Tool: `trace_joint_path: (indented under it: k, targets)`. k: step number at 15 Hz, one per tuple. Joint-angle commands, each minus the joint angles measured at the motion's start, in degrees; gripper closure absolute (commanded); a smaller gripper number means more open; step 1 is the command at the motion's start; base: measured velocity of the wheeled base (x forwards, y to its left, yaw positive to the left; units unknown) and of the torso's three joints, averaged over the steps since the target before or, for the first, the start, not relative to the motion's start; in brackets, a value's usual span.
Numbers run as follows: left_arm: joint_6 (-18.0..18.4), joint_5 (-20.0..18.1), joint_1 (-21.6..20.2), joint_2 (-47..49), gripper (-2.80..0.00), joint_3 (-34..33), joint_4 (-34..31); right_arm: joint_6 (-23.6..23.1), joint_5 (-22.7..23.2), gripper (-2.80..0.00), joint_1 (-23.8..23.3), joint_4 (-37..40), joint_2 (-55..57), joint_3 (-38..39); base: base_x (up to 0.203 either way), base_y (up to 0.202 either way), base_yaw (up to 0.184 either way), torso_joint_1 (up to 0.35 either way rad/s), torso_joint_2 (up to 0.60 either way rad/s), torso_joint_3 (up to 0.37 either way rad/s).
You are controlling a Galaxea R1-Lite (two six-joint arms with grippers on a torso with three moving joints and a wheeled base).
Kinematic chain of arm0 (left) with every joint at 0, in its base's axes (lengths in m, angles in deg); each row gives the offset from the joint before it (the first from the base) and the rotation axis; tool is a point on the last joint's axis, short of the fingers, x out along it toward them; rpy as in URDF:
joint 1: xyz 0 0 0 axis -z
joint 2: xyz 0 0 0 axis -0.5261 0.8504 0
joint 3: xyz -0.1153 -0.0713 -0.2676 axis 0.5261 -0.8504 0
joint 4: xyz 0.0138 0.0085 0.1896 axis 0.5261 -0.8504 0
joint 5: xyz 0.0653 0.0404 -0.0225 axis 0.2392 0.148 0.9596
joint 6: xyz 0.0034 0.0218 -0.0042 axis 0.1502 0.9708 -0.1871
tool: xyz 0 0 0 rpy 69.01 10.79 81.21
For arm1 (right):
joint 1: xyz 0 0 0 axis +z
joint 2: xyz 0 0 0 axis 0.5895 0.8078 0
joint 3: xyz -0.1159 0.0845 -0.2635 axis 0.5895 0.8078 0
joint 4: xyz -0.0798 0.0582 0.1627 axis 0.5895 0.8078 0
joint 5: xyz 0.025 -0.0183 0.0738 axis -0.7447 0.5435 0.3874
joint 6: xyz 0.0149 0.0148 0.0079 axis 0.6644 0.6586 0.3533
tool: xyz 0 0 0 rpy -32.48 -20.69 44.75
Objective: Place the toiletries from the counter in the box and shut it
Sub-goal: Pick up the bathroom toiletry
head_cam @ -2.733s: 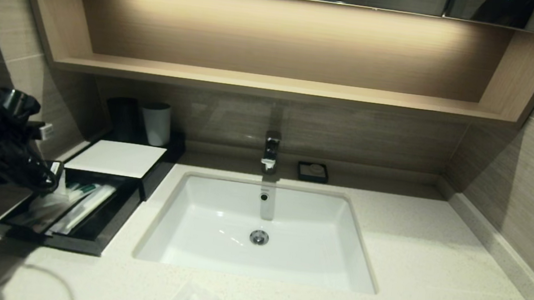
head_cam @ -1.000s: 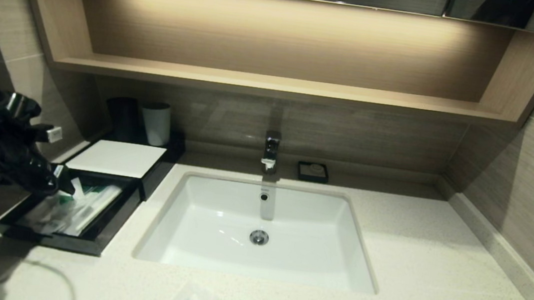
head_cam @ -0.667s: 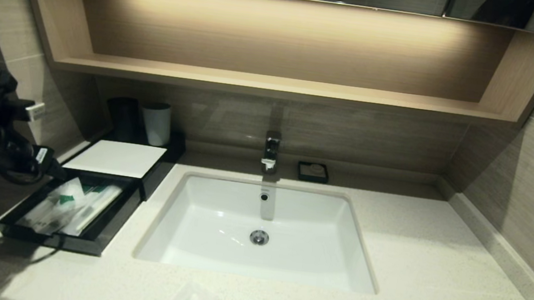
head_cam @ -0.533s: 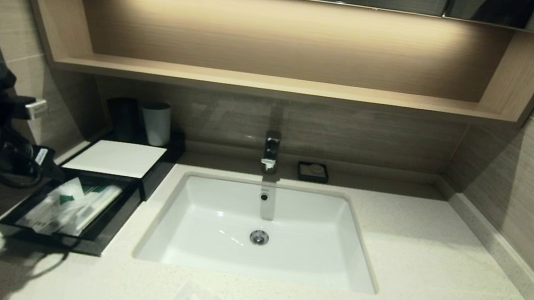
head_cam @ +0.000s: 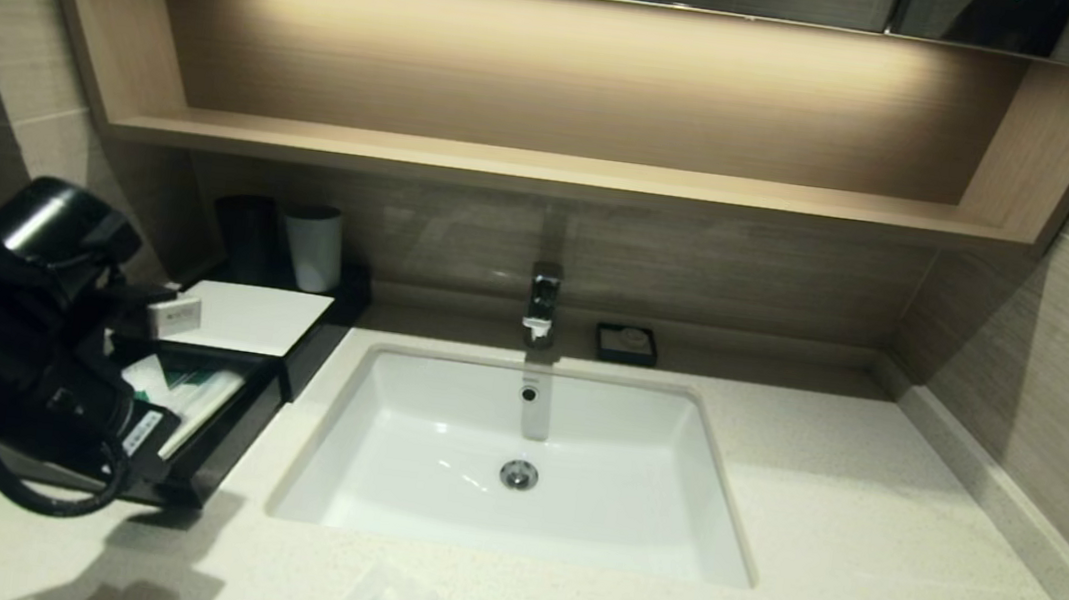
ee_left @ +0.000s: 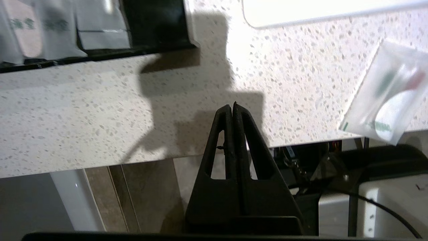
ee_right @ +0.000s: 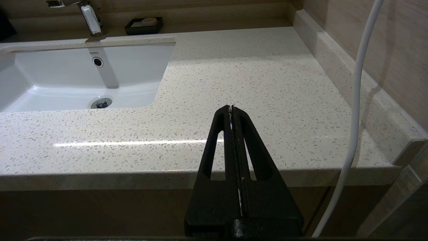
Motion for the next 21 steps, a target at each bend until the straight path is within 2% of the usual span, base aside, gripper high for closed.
trace_joint_path:
  k: [1, 5, 9, 11, 13, 14, 16, 19, 21]
  targets:
    - [-0.6, -0.1, 4.3, 3.6, 0.0, 1.2, -2.6, 0.0, 0.0, 0.0, 0.0, 0.0, 0.0, 0.0, 0.0, 0.0, 0.0, 0.0, 0.0, 0.0]
    - [-8.6, 0.2, 16.5, 7.6, 0.0, 1.5, -0.2, 0.0, 0.0, 0.0, 0.0, 0.0, 0.0, 0.0, 0.0, 0.0, 0.0, 0.0, 0.0, 0.0]
    - [-13.8, 0.9, 26.2, 10.0, 0.0, 3.7, 1.2, 0.0, 0.0, 0.0, 0.0, 0.0, 0.0, 0.0, 0.0, 0.0, 0.0, 0.0, 0.0, 0.0]
    - [-14.2, 0.9, 27.0, 11.4, 0.0, 5.8, 0.3, 0.0, 0.0, 0.0, 0.0, 0.0, 0.0, 0.0, 0.0, 0.0, 0.0, 0.0, 0.0, 0.0]
    - [-14.9, 0.8, 30.4, 12.5, 0.0, 7.7, -2.4, 0.0, 0.0, 0.0, 0.0, 0.0, 0.0, 0.0, 0.0, 0.0, 0.0, 0.0, 0.0, 0.0]
    - [-16.3, 0.8, 32.5, 13.4, 0.0, 8.0, -4.1, 0.0, 0.0, 0.0, 0.0, 0.0, 0.0, 0.0, 0.0, 0.0, 0.0, 0.0, 0.0, 0.0]
    - [-21.3, 0.8, 35.4, 15.8, 0.0, 7.8, -5.6, 0.0, 0.0, 0.0, 0.0, 0.0, 0.0, 0.0, 0.0, 0.0, 0.0, 0.0, 0.0, 0.0]
    - [-22.8, 0.7, 35.8, 18.8, 0.0, 7.3, -3.9, 0.0, 0.0, 0.0, 0.0, 0.0, 0.0, 0.0, 0.0, 0.0, 0.0, 0.0, 0.0, 0.0]
    - [-24.3, 0.8, 35.8, 19.9, 0.0, 6.0, -0.2, 0.0, 0.0, 0.0, 0.0, 0.0, 0.0, 0.0, 0.0, 0.0, 0.0, 0.0, 0.0, 0.0]
